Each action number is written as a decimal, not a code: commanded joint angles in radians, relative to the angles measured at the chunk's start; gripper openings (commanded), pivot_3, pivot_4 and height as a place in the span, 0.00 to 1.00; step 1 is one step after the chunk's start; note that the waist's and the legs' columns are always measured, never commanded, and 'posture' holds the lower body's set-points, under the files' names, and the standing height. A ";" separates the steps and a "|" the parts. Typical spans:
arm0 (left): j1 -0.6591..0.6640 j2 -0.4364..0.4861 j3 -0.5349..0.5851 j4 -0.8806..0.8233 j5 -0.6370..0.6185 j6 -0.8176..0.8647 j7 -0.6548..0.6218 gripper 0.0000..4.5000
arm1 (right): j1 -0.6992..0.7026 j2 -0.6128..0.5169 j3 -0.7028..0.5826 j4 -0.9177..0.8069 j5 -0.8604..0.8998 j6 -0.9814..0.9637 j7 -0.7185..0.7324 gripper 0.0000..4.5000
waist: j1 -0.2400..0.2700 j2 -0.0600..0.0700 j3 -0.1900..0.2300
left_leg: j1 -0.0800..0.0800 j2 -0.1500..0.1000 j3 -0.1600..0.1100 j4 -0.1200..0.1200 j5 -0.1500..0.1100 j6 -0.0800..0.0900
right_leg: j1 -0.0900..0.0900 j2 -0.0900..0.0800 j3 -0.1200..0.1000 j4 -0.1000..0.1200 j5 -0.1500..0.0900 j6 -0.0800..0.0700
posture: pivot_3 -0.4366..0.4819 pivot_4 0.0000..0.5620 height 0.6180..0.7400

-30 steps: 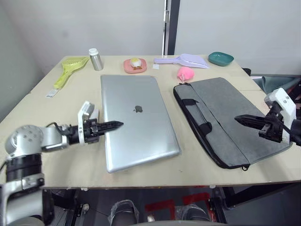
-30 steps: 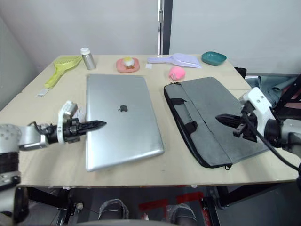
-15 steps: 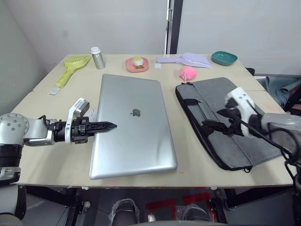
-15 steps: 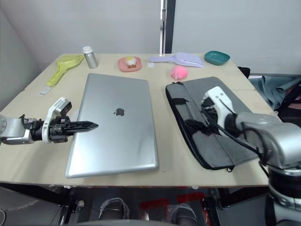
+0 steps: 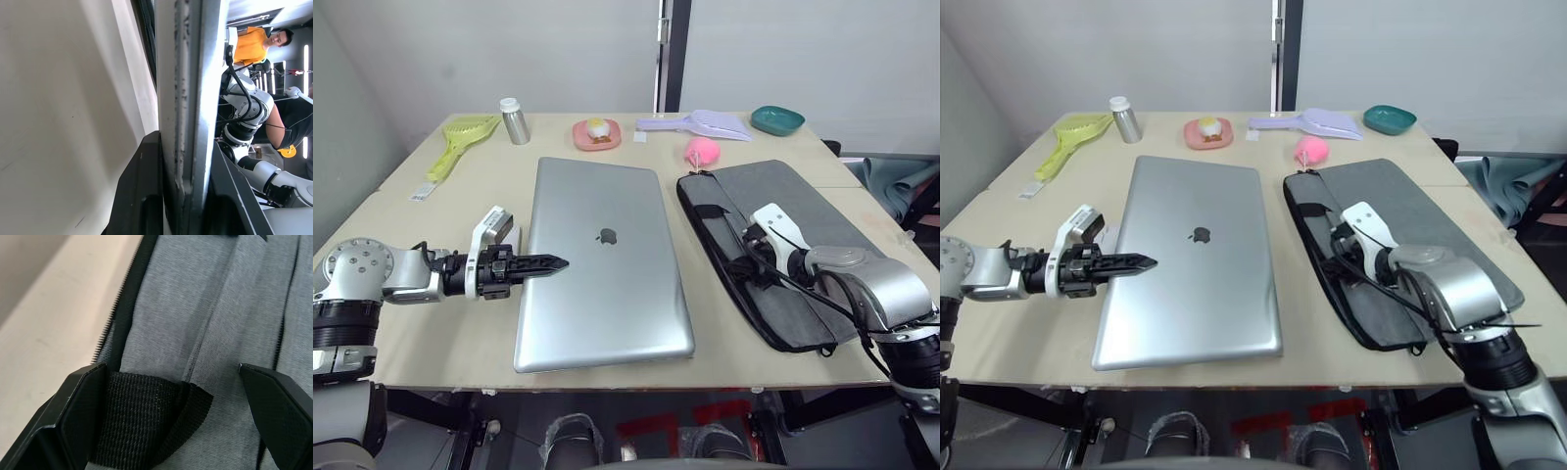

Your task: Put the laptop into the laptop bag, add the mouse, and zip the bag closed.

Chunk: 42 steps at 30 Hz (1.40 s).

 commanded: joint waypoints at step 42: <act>-0.109 -0.575 0.163 0.197 -0.545 -0.123 0.855 0.07 | -0.167 0.063 -0.368 -0.204 0.224 0.339 -0.041 0.08 | 0.010 0.000 0.000 | -0.004 0.000 -0.003 0.011 0.001 0.001 | -0.001 0.000 0.001 0.006 0.005 0.007 | 0.48 0.27 1.00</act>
